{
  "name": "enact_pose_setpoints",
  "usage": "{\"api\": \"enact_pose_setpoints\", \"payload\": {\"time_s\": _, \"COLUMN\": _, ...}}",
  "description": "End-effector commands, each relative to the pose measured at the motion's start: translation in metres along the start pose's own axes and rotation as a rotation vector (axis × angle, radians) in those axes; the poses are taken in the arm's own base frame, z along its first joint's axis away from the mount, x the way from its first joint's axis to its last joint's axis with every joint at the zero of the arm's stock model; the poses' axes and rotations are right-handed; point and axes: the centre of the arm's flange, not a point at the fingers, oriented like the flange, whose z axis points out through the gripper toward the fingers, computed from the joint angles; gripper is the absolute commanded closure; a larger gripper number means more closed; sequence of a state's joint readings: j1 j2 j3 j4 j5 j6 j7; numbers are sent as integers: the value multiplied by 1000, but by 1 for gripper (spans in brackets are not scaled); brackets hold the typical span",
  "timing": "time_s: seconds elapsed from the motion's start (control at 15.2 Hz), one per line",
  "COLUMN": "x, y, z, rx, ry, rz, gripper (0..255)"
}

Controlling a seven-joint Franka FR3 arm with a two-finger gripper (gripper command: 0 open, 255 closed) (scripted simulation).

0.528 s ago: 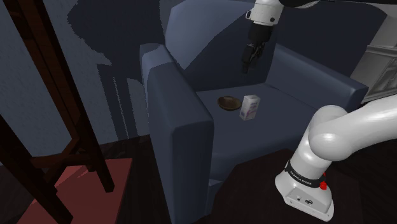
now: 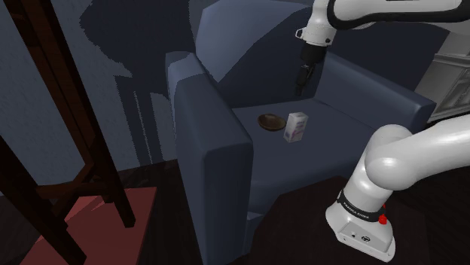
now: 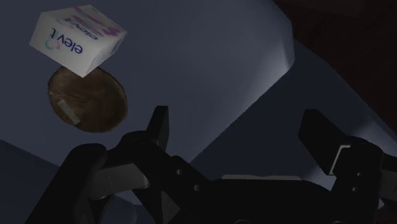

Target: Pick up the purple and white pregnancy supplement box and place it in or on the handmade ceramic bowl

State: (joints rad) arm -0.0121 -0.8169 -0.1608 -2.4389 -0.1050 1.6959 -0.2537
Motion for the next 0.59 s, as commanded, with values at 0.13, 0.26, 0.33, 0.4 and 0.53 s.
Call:
{"api": "enact_pose_setpoints", "payload": {"time_s": 0.13, "x": -10, "y": 45, "z": 34, "rx": 6, "ry": -7, "rz": -74, "gripper": 0}}
{"api": "enact_pose_setpoints", "payload": {"time_s": 0.26, "x": -14, "y": 66, "z": 49, "rx": 9, "ry": -11, "rz": -109, "gripper": 0}}
{"api": "enact_pose_setpoints", "payload": {"time_s": 0.33, "x": -16, "y": 77, "z": 57, "rx": 10, "ry": -13, "rz": -127, "gripper": 0}}
{"api": "enact_pose_setpoints", "payload": {"time_s": 0.4, "x": -17, "y": 88, "z": 64, "rx": 12, "ry": -15, "rz": -145, "gripper": 0}}
{"api": "enact_pose_setpoints", "payload": {"time_s": 0.53, "x": -19, "y": 109, "z": 80, "rx": 15, "ry": -18, "rz": -180, "gripper": 0}}
